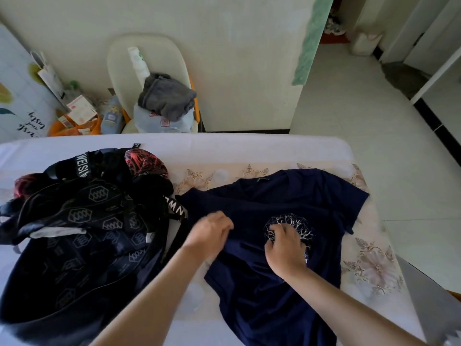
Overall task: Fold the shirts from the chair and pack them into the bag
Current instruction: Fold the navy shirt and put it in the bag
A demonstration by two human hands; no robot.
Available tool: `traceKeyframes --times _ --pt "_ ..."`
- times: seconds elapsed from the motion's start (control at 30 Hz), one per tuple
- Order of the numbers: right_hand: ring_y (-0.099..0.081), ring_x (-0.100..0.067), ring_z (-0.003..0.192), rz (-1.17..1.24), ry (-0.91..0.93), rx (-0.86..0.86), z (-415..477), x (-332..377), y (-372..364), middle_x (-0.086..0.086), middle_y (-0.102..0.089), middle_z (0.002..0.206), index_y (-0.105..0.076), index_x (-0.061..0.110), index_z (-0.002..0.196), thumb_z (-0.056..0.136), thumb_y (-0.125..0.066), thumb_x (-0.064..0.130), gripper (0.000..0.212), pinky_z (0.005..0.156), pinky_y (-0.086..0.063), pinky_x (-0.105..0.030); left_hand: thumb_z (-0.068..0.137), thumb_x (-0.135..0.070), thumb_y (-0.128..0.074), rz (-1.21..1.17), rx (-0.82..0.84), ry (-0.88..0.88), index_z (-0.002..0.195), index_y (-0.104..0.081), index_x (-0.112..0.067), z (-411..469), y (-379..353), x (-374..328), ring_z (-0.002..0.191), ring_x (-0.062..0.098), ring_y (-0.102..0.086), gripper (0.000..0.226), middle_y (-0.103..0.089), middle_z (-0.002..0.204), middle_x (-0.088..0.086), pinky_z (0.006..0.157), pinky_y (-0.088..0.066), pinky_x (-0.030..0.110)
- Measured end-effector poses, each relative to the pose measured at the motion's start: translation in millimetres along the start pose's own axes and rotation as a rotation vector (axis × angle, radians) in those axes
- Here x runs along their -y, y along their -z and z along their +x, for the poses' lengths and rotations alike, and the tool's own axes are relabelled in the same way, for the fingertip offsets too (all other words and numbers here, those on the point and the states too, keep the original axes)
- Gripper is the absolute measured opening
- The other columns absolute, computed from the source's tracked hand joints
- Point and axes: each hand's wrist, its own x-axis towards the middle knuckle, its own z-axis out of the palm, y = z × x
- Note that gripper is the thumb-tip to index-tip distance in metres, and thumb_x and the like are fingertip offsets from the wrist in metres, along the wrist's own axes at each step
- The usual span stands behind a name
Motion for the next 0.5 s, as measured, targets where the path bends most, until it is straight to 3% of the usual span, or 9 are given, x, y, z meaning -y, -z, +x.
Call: traceKeyframes --times 0.07,0.1,0.17,0.23,0.3,0.37,0.4,0.47,0.5 --pt "0.005 -0.026 0.152 -0.125 -0.122 0.167 -4.7 -18.5 -2.2 -0.008 0.005 0.165 -0.009 0.027 0.156 0.100 -0.039 0.050 0.067 0.116 -0.018 -0.060 0.100 -0.047 -0.040 0.146 0.300 0.136 0.148 -0.037 -0.031 -9.4 -28.0 -5.2 0.146 0.027 -0.024 0.051 -0.027 0.158 -0.003 0.117 -0.025 0.047" --pt "0.017 -0.025 0.151 -0.169 -0.099 0.233 -3.6 -28.4 -1.0 -0.006 0.020 0.164 0.004 0.028 0.157 0.100 -0.032 0.057 0.074 0.117 -0.011 -0.061 0.101 -0.054 -0.035 0.226 0.374 0.195 0.156 -0.017 -0.034 -12.7 -38.0 -4.0 0.152 0.026 -0.001 0.061 -0.003 0.165 -0.005 0.121 -0.012 0.050" --pt "0.028 -0.020 0.148 -0.199 0.003 0.295 5.1 -43.5 6.7 -0.001 0.034 0.160 0.015 0.033 0.155 0.098 -0.027 0.064 0.077 0.118 -0.002 -0.060 0.102 -0.055 -0.032 0.295 0.395 0.257 0.157 0.004 -0.035 -15.9 -44.5 -4.1 0.150 0.025 0.016 0.069 0.018 0.163 -0.004 0.122 -0.001 0.052" --pt "0.029 -0.015 0.147 -0.175 0.057 0.317 17.2 -51.5 16.6 0.004 0.035 0.159 0.013 0.035 0.156 0.098 -0.029 0.065 0.077 0.120 0.002 -0.057 0.103 -0.051 -0.034 0.325 0.357 0.298 0.157 0.005 -0.030 -17.1 -44.2 -6.7 0.151 0.026 0.013 0.070 0.015 0.164 0.000 0.122 -0.002 0.051" --pt "0.027 -0.014 0.148 -0.184 0.087 0.332 27.7 -53.8 22.3 0.004 0.034 0.159 0.013 0.034 0.157 0.098 -0.032 0.064 0.080 0.122 0.003 -0.054 0.102 -0.041 -0.043 0.269 0.184 0.298 0.156 -0.016 -0.024 -22.1 -43.9 -10.5 0.150 0.027 -0.008 0.063 -0.009 0.164 0.003 0.121 -0.017 0.046" --pt "0.024 -0.019 0.149 -0.228 0.119 0.321 31.9 -52.2 21.4 -0.002 0.030 0.161 0.015 0.032 0.157 0.098 -0.036 0.061 0.082 0.122 0.003 -0.051 0.095 -0.026 -0.053 0.203 -0.076 0.175 0.133 -0.050 -0.023 -30.0 -42.7 -11.7 0.126 0.024 -0.044 0.038 -0.044 0.138 -0.001 0.103 -0.042 0.040" --pt "0.020 -0.023 0.151 -0.270 0.145 0.272 30.7 -51.4 18.0 -0.006 0.025 0.163 0.014 0.029 0.157 0.099 -0.037 0.058 0.083 0.123 0.001 -0.050 0.090 -0.020 -0.054 0.194 -0.167 0.075 0.115 -0.057 -0.024 -34.4 -43.4 -10.1 0.108 0.022 -0.052 0.025 -0.050 0.120 -0.004 0.090 -0.047 0.037" --pt "0.002 -0.032 0.153 -0.362 0.230 0.068 20.5 -49.4 8.3 -0.016 0.005 0.165 0.003 0.021 0.159 0.098 -0.045 0.050 0.083 0.122 -0.011 -0.051 0.082 -0.015 -0.049 0.146 -0.149 -0.084 0.094 -0.057 -0.025 -43.8 -43.1 -10.1 0.087 0.020 -0.053 0.017 -0.050 0.100 -0.006 0.077 -0.048 0.036" --pt "-0.013 -0.036 0.151 -0.381 0.274 -0.039 12.7 -48.0 3.5 -0.019 -0.011 0.163 -0.011 0.017 0.159 0.096 -0.052 0.045 0.081 0.119 -0.022 -0.051 0.081 -0.019 -0.047 0.125 -0.065 -0.117 0.095 -0.059 -0.025 -49.7 -46.3 -10.9 0.088 0.019 -0.051 0.020 -0.050 0.100 -0.006 0.079 -0.050 0.037"
